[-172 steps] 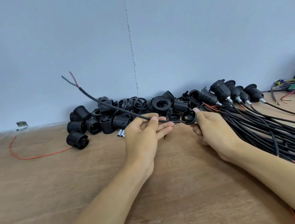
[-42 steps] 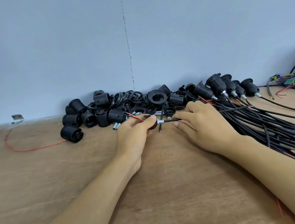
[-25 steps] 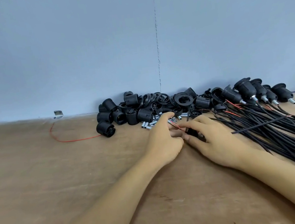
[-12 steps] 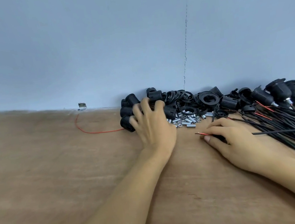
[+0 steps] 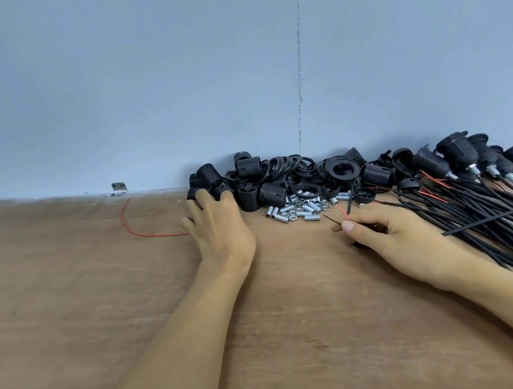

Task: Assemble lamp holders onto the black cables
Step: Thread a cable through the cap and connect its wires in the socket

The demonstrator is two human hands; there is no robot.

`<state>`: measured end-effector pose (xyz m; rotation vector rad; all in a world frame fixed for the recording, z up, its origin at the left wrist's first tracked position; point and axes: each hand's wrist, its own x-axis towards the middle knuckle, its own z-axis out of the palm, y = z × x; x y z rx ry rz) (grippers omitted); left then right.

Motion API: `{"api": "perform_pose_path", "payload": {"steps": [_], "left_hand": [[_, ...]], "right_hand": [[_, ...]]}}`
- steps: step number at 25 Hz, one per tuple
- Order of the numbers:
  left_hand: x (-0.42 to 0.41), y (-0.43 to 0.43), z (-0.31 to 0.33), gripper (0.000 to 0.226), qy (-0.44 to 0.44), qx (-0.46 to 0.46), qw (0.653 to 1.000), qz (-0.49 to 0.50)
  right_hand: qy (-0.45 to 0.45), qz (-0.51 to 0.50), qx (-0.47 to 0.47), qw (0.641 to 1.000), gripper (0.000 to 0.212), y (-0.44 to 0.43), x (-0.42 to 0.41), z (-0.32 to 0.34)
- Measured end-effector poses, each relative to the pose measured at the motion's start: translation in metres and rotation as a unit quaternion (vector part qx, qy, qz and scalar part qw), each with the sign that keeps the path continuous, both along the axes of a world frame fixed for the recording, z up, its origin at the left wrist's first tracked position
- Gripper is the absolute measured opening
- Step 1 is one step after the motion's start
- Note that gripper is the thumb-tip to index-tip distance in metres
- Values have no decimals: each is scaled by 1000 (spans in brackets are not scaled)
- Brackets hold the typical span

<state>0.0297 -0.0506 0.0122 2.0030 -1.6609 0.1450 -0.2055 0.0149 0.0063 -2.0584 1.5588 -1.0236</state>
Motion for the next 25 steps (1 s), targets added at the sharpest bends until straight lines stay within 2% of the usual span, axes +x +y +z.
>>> {"api": "perform_pose_path", "payload": {"steps": [5,9,13,17,19,22,25], "left_hand": [[-12,15,5,37,68,-33,995,-71],[-56,28,5,32,162,-41,968,-187],[-87,33,-10,10,146,-18,944,-296],[-85,30,-17,32,112,-38,936,-333],[-81,31,-21,21,121,-37,929,-349],[-75,30,-25,43,130,-27,925,-357],[-74,32,-27,40,116,-33,920,-373]], "right_hand": [[-57,-65,-9,996,8,-4,-10,-3],[-48,-80,-22,995,8,-5,-19,-2],[-29,-67,-12,997,11,-7,-23,0],[-41,-63,-1,997,11,-9,-27,-2],[-47,-50,6,998,11,-8,-28,-2],[-56,-40,19,997,10,-8,-29,-2],[-58,-32,31,997,9,-8,-28,-2]]}}
